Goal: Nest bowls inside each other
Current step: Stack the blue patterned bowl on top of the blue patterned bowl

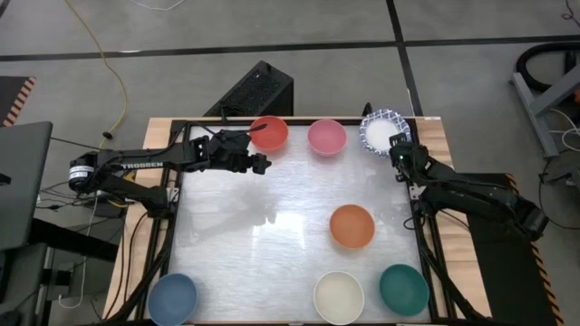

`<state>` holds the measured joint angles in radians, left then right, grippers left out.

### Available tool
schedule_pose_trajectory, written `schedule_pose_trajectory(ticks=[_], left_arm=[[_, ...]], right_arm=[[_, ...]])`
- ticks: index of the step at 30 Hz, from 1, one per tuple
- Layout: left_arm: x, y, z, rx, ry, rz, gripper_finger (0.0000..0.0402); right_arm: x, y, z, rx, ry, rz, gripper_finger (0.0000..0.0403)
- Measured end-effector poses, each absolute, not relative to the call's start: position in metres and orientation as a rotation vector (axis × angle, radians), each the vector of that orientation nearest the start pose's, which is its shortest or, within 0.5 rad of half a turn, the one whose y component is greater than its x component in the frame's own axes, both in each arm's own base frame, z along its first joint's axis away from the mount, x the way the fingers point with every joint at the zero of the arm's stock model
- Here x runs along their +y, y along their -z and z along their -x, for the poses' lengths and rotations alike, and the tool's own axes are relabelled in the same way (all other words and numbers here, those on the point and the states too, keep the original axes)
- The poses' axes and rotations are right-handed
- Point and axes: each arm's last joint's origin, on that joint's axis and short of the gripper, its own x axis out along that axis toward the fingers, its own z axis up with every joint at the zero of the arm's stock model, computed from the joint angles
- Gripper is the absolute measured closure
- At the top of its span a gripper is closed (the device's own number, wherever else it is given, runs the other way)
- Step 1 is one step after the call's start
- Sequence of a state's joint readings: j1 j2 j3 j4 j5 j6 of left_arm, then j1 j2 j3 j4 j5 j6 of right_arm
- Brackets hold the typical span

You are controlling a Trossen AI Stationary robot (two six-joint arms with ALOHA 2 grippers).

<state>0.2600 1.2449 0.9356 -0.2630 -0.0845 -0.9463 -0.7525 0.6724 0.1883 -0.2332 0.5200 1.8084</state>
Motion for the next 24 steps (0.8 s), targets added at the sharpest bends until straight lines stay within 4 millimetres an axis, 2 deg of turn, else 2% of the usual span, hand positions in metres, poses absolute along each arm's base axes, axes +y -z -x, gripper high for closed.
schedule_pose_trajectory(ticks=[13,24], left_arm=[[0.071,-0.284,-0.259,0.380,-0.567,0.967,0.0182],[0.071,-0.284,-0.259,0.380,-0.567,0.966,0.0182]], right_arm=[[-0.099,-0.151,-0.085,-0.598,1.490,-1.541,0.0305],[-0.094,-0.163,-0.079,-0.595,1.409,-1.448,0.0235]])
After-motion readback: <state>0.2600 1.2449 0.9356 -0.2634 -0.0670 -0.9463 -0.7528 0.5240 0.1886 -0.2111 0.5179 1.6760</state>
